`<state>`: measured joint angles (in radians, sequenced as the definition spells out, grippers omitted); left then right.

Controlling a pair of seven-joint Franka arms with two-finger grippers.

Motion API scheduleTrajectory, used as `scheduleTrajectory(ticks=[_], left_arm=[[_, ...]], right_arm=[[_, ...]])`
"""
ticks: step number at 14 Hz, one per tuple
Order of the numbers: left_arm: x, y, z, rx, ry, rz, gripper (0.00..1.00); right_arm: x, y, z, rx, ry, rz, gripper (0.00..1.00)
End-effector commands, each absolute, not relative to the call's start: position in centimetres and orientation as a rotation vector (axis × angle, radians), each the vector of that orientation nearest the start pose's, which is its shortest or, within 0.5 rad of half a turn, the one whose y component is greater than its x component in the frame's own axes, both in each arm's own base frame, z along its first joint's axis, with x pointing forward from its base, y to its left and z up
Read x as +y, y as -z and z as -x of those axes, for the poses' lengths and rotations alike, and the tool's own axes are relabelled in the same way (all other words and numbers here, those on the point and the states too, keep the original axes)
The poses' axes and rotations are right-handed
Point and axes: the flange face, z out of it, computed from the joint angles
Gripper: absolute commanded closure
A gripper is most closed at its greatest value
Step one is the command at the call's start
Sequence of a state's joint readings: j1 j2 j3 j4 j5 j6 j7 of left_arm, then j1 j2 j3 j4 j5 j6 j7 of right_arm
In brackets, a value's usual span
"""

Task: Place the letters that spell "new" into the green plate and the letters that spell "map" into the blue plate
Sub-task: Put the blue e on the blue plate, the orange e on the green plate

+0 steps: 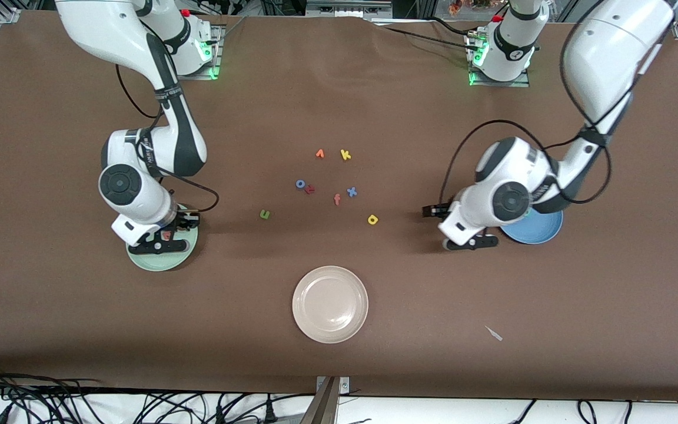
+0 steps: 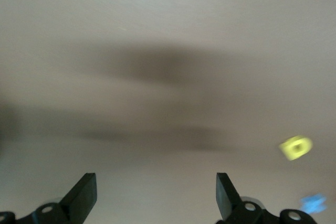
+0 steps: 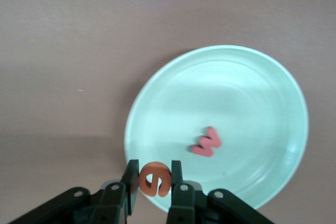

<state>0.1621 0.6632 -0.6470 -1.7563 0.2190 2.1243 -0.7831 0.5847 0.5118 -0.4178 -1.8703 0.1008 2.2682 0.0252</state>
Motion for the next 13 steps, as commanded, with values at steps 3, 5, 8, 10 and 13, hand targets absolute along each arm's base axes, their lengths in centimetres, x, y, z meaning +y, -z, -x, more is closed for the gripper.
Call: scheduleTrajectory(ticks=[3, 5, 8, 10, 13], left_arm=[[-32.8, -21.8, -57.2, -0.867, -0.305, 3.111, 0.0], [-36.3, -21.8, -57.4, -0.998, -0.226, 3.056, 0.0], [-40.3, -20.1, -57.7, -1.203, -0.119, 2.943, 0.0], [-41.5, -18.4, -57.3, -1.261, -0.087, 2.885, 0.0], [-42.1, -17.0, -56.5, -1.305, -0.092, 2.842, 0.07]], right_arm=[[11.9, -25.8, -61.2, -0.222, -0.096, 3.252, 0.7], [11.8, -25.9, -61.2, -0.223, -0.094, 3.252, 0.6], [11.9, -25.9, -61.3, -0.223, -0.092, 3.252, 0.47], [11.9, -25.9, -61.2, -0.22, -0.094, 3.252, 0.43], [14.5, -26.0, -60.9, -0.14, -0.081, 3.239, 0.41]])
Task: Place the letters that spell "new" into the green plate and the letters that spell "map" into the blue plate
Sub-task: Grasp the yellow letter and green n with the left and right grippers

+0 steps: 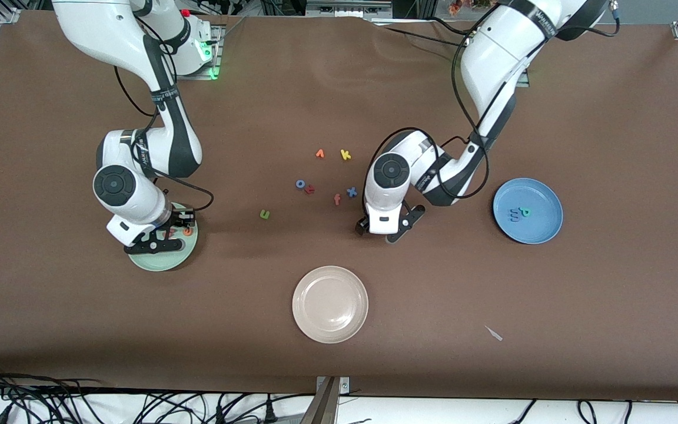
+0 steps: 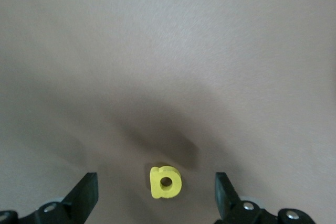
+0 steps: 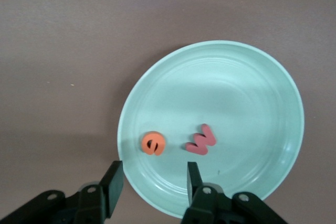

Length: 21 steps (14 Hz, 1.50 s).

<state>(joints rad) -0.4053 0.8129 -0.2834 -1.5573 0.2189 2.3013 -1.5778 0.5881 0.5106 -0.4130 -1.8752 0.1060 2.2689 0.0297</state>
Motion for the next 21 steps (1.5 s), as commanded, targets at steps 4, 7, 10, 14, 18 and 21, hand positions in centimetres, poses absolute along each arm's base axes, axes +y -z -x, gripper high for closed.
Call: scheduleTrajectory(ticks=[4, 7, 10, 14, 18, 21], left_arm=[[-42.2, -16.5, -56.3, -1.353, -0.109, 2.817, 0.2], [-42.3, -16.7, -56.3, -1.375, -0.112, 2.809, 0.25], [-42.6, -17.0, -56.3, -1.416, -0.109, 2.796, 0.32], [-42.5, -17.0, -56.4, -1.414, -0.106, 2.795, 0.54], [-42.5, -17.1, -56.5, -1.397, -0.09, 2.801, 0.84], [-42.0, -18.0, -56.8, -1.315, -0.083, 2.835, 1.0]], right_arm=[[20.7, -26.2, -59.6, 0.07, -0.061, 3.202, 0.39], [25.2, -25.4, -58.3, 0.207, -0.017, 3.18, 0.39], [29.0, -23.8, -56.8, 0.319, 0.037, 3.166, 0.39], [31.0, -21.0, -55.2, 0.384, 0.069, 3.161, 0.32], [31.7, -19.2, -54.0, 0.392, 0.103, 3.156, 0.3], [31.9, -18.8, -53.9, 0.386, 0.105, 3.157, 0.3]])
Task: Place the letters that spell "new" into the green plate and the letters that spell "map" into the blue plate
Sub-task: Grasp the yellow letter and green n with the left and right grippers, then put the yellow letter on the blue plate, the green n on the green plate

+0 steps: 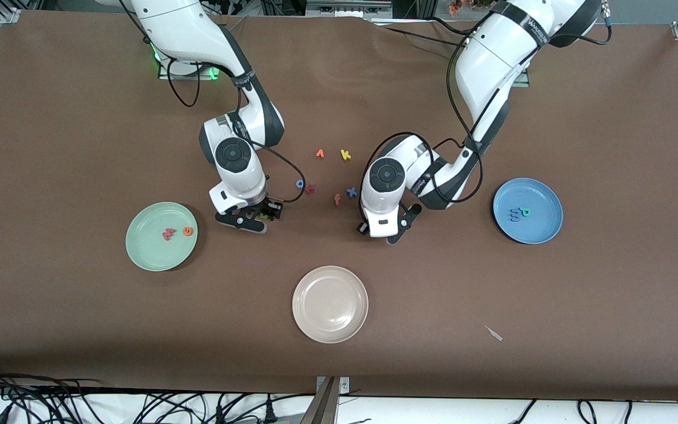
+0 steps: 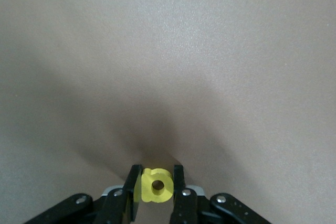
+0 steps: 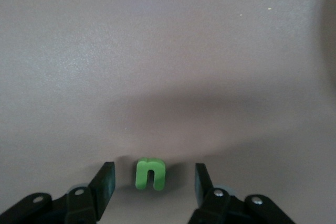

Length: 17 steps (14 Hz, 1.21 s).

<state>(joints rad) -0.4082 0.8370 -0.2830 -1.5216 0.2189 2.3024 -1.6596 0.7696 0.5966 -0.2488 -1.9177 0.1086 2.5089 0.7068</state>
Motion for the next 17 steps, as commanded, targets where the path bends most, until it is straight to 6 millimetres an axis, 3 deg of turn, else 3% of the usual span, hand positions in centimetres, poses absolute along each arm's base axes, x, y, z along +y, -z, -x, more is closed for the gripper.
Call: scheduleTrajectory(ticks=[1, 4, 6, 10, 13, 17], left_arm=[[-41.4, -18.0, -56.8, -1.254, -0.104, 2.828, 1.0], [-38.7, -19.9, -58.1, -1.024, -0.235, 2.812, 1.0], [-35.1, -22.1, -59.9, -0.845, -0.4, 2.819, 1.0], [-23.2, -25.1, -62.7, -0.286, -0.708, 2.855, 1.0], [-16.0, -24.5, -63.3, -0.02, -0.885, 2.853, 1.0], [-7.9, -22.5, -64.0, 0.308, -0.965, 2.857, 1.0]], right_arm=[[31.9, -18.7, -53.8, 0.386, 0.106, 3.158, 0.31], [31.7, -17.7, -53.3, 0.376, 0.139, 3.149, 0.32], [31.6, -17.5, -53.2, 0.376, 0.15, 3.145, 0.38], [31.6, -17.5, -53.2, 0.376, 0.15, 3.145, 0.59], [31.6, -17.5, -53.2, 0.376, 0.148, 3.146, 0.73], [31.4, -18.8, -53.8, 0.328, 0.153, 3.153, 0.76]])
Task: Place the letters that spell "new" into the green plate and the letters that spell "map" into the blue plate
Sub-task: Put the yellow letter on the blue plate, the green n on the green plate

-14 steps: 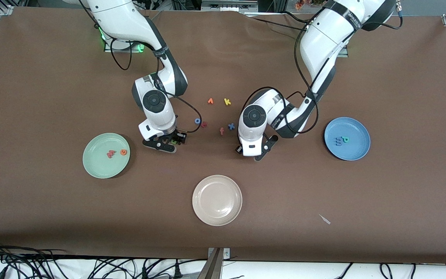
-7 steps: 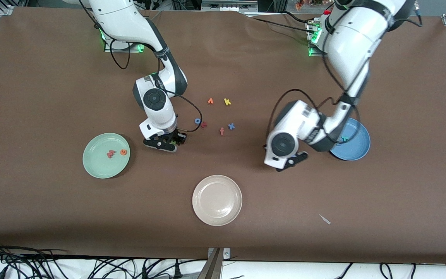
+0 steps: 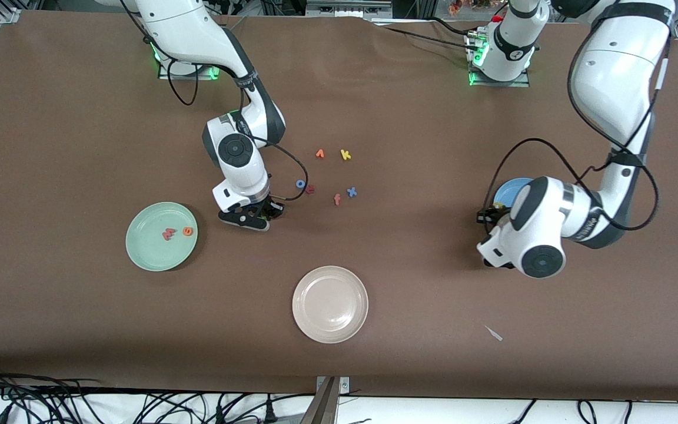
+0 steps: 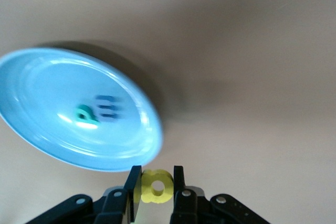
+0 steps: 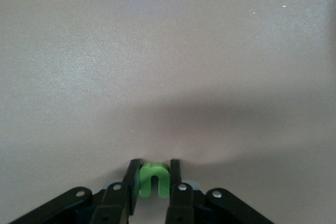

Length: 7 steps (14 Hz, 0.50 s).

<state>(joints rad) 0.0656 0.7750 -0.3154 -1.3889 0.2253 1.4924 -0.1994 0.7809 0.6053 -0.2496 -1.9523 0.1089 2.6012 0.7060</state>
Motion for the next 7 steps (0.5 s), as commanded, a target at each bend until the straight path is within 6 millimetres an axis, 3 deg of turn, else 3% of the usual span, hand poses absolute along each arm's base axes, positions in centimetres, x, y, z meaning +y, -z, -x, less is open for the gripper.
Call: scheduleTrajectory(ticks=[1, 2, 3, 4, 5, 7], left_arm=[[-6.1, -21.7, -64.1, 0.358, -0.996, 2.868, 0.95], [-4.3, -21.1, -64.1, 0.388, -1.02, 2.882, 0.92], [-3.2, -20.6, -63.9, 0.424, -1.037, 2.888, 0.8], [-2.1, -20.0, -63.9, 0.49, -1.054, 2.883, 0.58], [-0.9, -20.0, -64.0, 0.589, -1.062, 2.876, 0.01], [0.1, -21.2, -64.6, 0.627, -1.038, 2.893, 0.0]], right_arm=[[30.7, -20.1, -54.4, 0.293, 0.126, 3.169, 0.76], [29.1, -21.3, -55.4, 0.243, 0.096, 3.2, 0.76], [27.9, -22.6, -56.3, 0.198, 0.076, 3.218, 0.76], [26.1, -23.6, -57.2, 0.14, 0.053, 3.24, 0.76], [24.3, -24.4, -57.9, 0.072, 0.041, 3.257, 0.76], [19.8, -25.5, -59.3, -0.079, 0.012, 3.294, 0.75]])
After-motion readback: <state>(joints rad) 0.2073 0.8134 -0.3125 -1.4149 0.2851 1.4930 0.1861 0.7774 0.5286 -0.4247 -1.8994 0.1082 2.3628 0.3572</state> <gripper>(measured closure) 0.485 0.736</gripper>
